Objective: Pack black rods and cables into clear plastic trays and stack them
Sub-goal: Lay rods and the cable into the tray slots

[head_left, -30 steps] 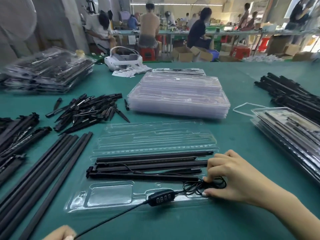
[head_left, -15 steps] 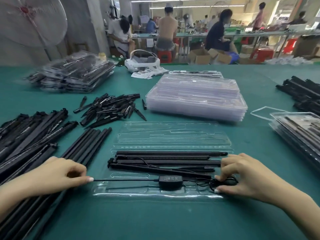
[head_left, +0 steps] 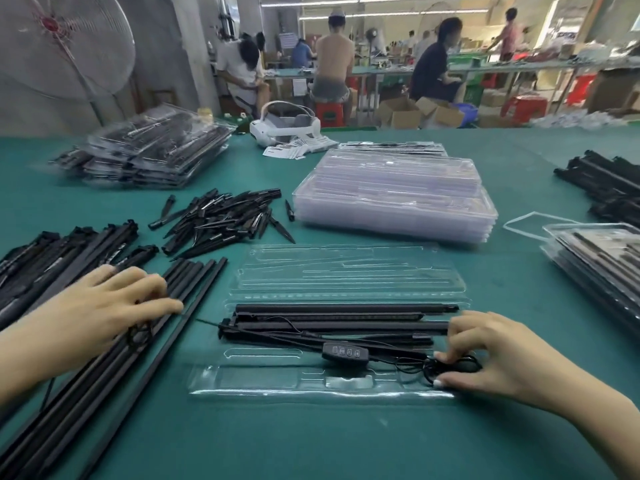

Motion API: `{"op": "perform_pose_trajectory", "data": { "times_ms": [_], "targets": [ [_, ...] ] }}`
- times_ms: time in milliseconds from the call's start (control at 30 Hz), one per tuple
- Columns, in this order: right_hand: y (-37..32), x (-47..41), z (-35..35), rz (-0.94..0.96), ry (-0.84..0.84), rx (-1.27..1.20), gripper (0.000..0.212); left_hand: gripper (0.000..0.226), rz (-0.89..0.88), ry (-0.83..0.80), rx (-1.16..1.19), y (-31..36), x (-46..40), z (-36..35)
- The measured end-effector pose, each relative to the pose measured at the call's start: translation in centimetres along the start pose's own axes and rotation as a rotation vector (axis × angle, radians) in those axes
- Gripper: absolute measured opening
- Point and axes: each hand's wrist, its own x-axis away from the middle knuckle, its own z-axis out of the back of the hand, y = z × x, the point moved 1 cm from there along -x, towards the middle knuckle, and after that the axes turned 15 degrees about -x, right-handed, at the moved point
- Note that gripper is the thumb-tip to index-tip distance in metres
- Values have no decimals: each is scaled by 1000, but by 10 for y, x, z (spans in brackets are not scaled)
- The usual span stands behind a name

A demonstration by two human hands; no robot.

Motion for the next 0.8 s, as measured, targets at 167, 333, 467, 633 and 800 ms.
{"op": "perform_pose_trajectory", "data": {
  "times_ms": [167, 333, 467, 633, 800],
  "targets": [
    [3, 2, 0, 11, -9, -41, 26, 75, -19, -283, 425, 9, 19, -17],
    [1, 4, 0, 9, -24, -63, 24, 32, 169, 99, 529, 51, -22, 57],
    [1, 6, -1, 36, -11, -72, 24, 23, -39, 321, 633, 128, -77, 114],
    [3, 8, -2, 85, 35, -72, 25, 33, 70, 300, 820, 169, -115, 115],
    [4, 7, -1, 77, 19, -72, 22, 22, 32, 295, 1056, 172, -114, 103]
  ]
}}
